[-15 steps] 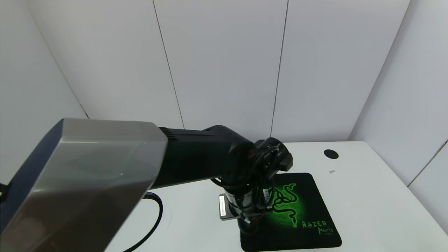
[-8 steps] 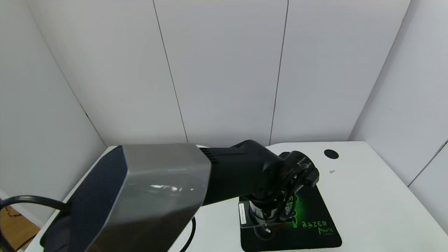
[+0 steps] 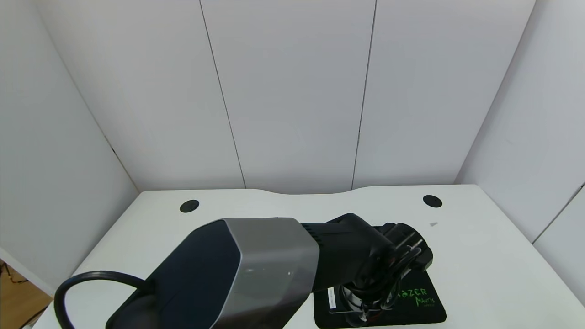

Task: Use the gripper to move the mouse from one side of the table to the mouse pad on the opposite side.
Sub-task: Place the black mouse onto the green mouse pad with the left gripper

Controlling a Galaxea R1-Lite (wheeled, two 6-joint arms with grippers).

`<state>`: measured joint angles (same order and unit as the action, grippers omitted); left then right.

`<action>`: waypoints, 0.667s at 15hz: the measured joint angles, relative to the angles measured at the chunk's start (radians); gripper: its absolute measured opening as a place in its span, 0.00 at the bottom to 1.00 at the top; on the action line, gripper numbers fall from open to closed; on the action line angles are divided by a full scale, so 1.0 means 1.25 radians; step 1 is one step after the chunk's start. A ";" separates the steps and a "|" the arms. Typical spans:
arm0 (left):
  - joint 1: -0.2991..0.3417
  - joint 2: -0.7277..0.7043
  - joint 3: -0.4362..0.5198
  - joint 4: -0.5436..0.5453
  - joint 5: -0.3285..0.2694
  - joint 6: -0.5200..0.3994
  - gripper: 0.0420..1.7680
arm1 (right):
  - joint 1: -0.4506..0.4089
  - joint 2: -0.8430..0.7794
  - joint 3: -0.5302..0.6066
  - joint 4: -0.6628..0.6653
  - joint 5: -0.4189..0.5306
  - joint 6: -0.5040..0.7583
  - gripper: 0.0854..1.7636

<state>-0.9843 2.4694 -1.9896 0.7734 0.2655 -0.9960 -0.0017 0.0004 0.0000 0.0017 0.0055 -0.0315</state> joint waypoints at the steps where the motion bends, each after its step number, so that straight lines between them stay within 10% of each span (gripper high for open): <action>1: 0.001 0.005 0.000 -0.010 0.002 0.000 0.50 | 0.000 0.000 0.000 0.000 0.000 0.000 0.97; 10: 0.007 0.033 0.000 -0.065 0.068 -0.001 0.49 | 0.000 0.000 0.000 0.000 0.000 0.000 0.97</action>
<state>-0.9760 2.5106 -1.9896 0.6926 0.3506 -0.9968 -0.0017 0.0004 0.0000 0.0019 0.0055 -0.0319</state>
